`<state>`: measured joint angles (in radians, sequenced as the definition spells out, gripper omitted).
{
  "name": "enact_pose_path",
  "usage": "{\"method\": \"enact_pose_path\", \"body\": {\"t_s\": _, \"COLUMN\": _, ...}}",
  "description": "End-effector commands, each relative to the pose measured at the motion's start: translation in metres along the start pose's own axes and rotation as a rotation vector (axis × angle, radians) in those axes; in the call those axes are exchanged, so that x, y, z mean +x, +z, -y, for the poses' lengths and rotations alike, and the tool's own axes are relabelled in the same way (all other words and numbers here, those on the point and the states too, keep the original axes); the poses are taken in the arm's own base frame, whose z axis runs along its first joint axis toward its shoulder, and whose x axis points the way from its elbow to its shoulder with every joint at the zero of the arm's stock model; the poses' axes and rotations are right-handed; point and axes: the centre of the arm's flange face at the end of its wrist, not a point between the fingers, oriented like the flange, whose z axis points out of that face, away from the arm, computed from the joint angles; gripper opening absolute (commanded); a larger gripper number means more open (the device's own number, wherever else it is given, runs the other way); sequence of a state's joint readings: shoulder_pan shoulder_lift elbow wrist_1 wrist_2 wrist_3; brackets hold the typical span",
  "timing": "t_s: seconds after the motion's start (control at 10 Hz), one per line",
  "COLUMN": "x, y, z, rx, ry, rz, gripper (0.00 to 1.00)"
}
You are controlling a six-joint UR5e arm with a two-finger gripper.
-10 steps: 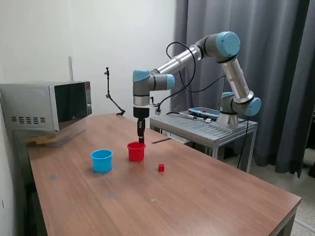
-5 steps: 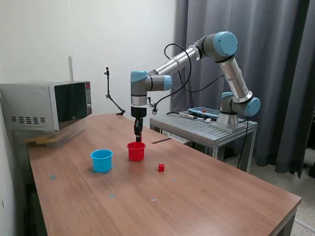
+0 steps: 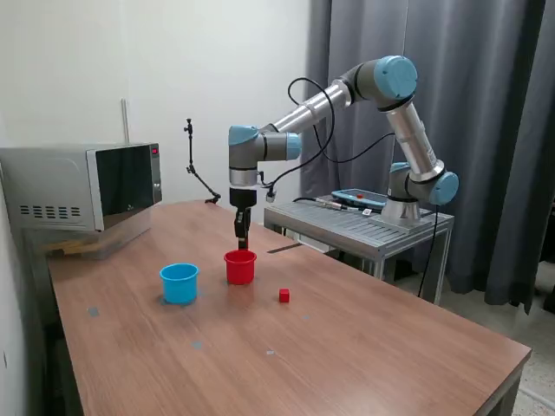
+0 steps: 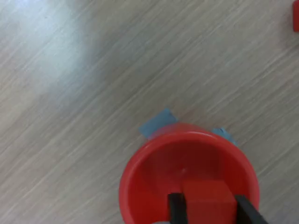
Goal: Place red objects in the red bin, and blue objects in the blue bin.
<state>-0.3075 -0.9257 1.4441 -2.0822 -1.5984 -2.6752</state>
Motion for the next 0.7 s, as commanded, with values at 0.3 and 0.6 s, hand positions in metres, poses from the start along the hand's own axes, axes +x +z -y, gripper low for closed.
{"method": "enact_pose_path", "body": {"t_s": 0.3, "x": 0.011, "y": -0.013, "z": 0.005, "rx": -0.02, "ry": -0.006, "rz": -0.01, "gripper": 1.0}}
{"method": "enact_pose_path", "body": {"t_s": 0.6, "x": 0.072, "y": -0.017, "z": 0.062, "rx": -0.024, "ry": 0.011, "rz": -0.013, "gripper": 1.0}}
